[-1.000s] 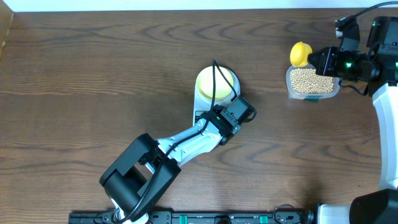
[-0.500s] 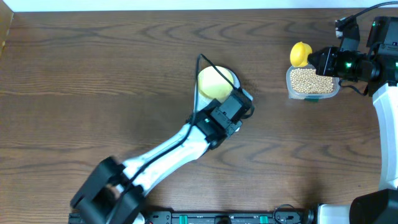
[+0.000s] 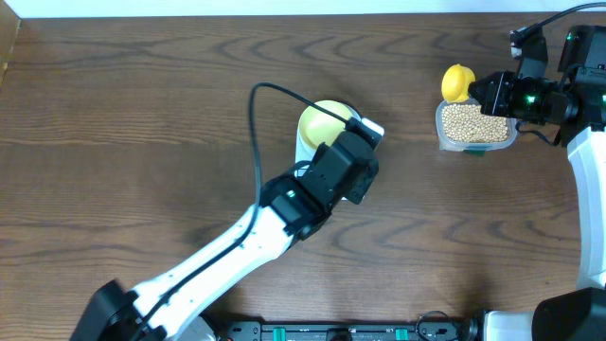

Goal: Scoop item into bowl and weigh 50g on scale

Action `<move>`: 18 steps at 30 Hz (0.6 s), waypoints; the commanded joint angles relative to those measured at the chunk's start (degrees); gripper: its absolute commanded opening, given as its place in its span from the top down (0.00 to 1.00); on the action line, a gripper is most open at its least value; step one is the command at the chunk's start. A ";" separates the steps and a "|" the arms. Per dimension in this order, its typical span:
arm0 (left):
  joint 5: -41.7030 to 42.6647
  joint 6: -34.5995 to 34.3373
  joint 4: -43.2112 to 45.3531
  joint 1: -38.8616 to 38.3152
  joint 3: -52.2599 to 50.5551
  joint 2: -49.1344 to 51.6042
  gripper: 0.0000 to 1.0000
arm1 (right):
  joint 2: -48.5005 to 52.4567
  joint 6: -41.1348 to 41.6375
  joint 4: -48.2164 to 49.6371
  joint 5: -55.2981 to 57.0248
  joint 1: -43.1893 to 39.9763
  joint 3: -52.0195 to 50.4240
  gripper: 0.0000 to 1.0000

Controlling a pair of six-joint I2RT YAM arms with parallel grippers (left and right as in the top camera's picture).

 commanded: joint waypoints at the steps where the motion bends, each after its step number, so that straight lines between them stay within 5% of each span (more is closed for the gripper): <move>1: 2.23 -3.48 2.78 2.01 -0.20 -4.17 0.92 | 0.17 -0.90 0.42 -0.61 -0.61 0.92 0.99; 9: 2.27 -4.98 5.16 10.73 -0.20 -5.73 0.92 | 0.17 -1.05 2.54 -0.59 -0.61 0.92 0.99; 18: 2.25 -4.94 -0.98 12.07 -0.22 -5.44 0.92 | 0.17 -1.57 3.17 -0.57 -0.61 0.92 0.99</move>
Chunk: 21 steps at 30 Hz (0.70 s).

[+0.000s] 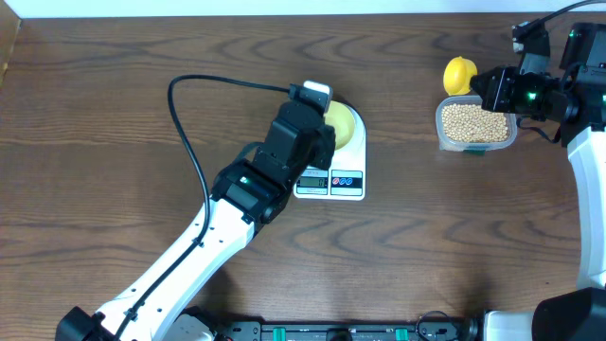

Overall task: Scoop item into bowl and weigh 50g on scale
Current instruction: 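Lift left gripper away from the scale and retract left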

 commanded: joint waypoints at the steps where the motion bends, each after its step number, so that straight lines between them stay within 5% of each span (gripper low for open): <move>1: 0.28 -0.44 -2.32 0.26 -0.22 0.24 0.92 | 0.17 -1.16 0.42 -0.50 -0.57 0.92 0.99; 8: 1.03 -0.11 -3.32 0.13 -0.22 1.07 0.91 | 0.17 -1.14 1.40 0.50 -0.57 0.92 0.99; 14: 1.60 -1.16 -4.33 0.07 -0.22 1.07 0.73 | 0.17 -1.14 1.64 0.50 -0.57 0.92 0.99; 16: 1.60 -1.16 -4.50 0.07 -0.22 1.07 0.60 | 0.17 -1.16 1.62 0.50 -0.57 0.92 0.99; 17: 1.60 -1.16 -4.48 0.09 -0.22 1.07 0.40 | 0.17 -1.16 1.62 0.48 -0.57 0.92 0.99; 18: 1.60 -1.16 -4.48 0.09 -0.22 1.07 0.02 | 0.17 -1.14 1.60 0.48 -0.57 0.92 0.99; 21: 1.60 -1.14 -4.48 0.09 -0.22 1.07 0.02 | 0.17 -1.14 1.62 0.50 -0.57 0.92 0.99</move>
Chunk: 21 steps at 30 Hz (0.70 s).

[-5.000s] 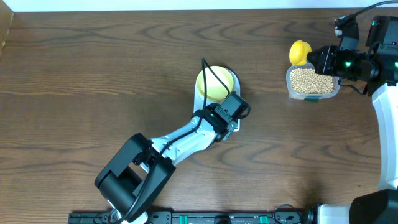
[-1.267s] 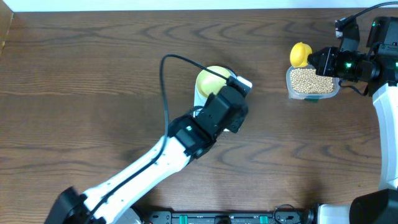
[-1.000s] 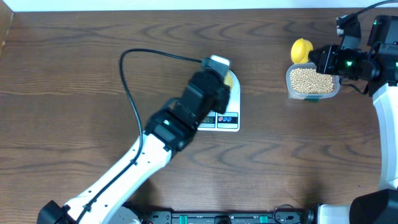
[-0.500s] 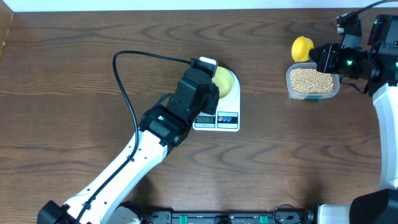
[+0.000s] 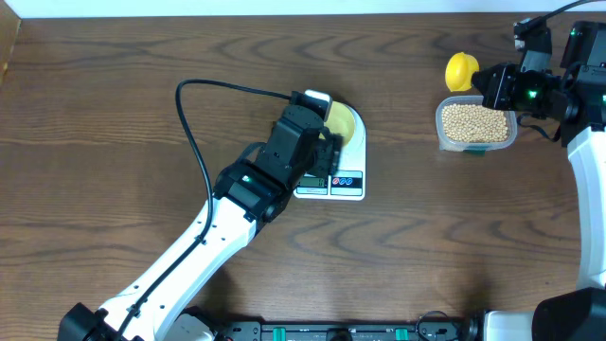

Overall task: Scoop item into bowl and weigh 50g on scale
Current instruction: 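Lift left gripper away from the scale and retract left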

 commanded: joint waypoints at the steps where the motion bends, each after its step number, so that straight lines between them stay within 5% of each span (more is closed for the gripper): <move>1: 0.13 -0.13 -0.13 0.11 -0.22 0.37 0.02 | 0.17 -1.11 0.11 0.00 -0.57 0.92 0.99; 11: 1.95 1.42 0.07 5.16 -0.20 -2.45 0.02 | 0.17 -1.11 0.11 0.02 -0.57 0.92 0.99; 15: 8.94 1.42 -4.59 11.21 -0.20 -4.52 0.02 | 0.17 -1.42 0.15 0.04 -0.57 0.92 0.99; 21: 8.26 1.62 -12.68 18.93 -0.20 -7.04 0.02 | 0.17 -2.38 0.31 1.09 -0.57 0.92 0.99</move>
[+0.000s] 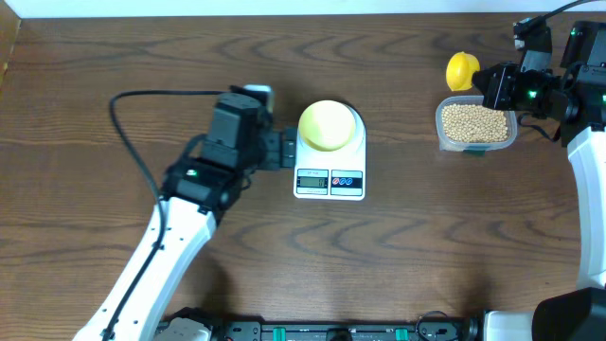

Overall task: Scoop item into bowl and weigh 50g on scale
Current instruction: 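Lift left gripper away from the scale and retract left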

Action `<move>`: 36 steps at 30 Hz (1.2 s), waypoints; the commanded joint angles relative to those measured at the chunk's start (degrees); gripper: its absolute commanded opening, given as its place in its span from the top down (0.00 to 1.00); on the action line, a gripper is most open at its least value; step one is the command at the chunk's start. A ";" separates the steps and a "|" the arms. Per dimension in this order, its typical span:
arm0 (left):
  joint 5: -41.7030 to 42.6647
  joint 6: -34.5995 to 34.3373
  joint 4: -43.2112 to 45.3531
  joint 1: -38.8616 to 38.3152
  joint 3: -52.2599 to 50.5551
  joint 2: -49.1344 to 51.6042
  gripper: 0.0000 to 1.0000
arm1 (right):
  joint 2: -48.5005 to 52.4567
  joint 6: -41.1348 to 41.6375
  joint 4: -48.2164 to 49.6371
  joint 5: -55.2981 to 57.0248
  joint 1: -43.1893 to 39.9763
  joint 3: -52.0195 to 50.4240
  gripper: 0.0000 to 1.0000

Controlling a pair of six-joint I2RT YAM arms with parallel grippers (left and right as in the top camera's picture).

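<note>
A yellow-green bowl (328,125) sits on the white scale (329,180) at the table's middle, with nothing touching it. My left gripper (287,150) is just left of the scale, apart from the bowl, and looks open and empty. At the far right, my right gripper (485,85) is shut on a yellow scoop (461,71). The scoop hangs at the far left corner of a clear tub of beige beans (475,123).
The left arm's black cable (151,99) loops over the table to the left. A wooden edge shows at the far left, and the right arm's white base (592,189) stands along the right side.
My left gripper was over the scale's left side against the bowl. It is now left of the scale, apart from it, and the bowl stands fully in view. The right arm holds still.
At first my left arm lay across the scale from the lower right, hiding most of it. Then it reached from the left with its gripper at the bowl on the scale. Now it is drawn back. The right gripper kept the scoop by the tub, slightly farther back.
</note>
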 commanded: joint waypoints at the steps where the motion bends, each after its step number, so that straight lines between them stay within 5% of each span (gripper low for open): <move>1: 1.36 0.59 -2.10 4.15 -0.20 -1.99 0.02 | 0.17 -1.44 0.09 0.66 -0.57 0.92 0.99; 8: 1.55 -1.90 -10.69 8.35 -0.20 -2.56 0.02 | 0.17 -1.42 0.09 0.61 -0.57 0.92 0.99; 10: 2.38 4.24 -12.52 8.28 -0.20 -2.56 0.02 | 0.17 -1.42 0.07 0.61 -0.57 0.92 0.99; 13: 9.05 22.21 -15.54 8.31 -0.20 -2.58 0.02 | 0.17 -1.42 -0.13 0.61 -0.57 0.92 0.99; 24: 12.46 46.97 -17.77 8.31 -0.22 -2.56 0.02 | 0.17 -1.44 -0.35 0.61 -0.57 0.92 0.99; 36: 11.45 50.16 -16.94 8.35 -0.22 -2.45 0.02 | 0.17 -1.44 -1.07 0.59 -0.55 0.92 0.99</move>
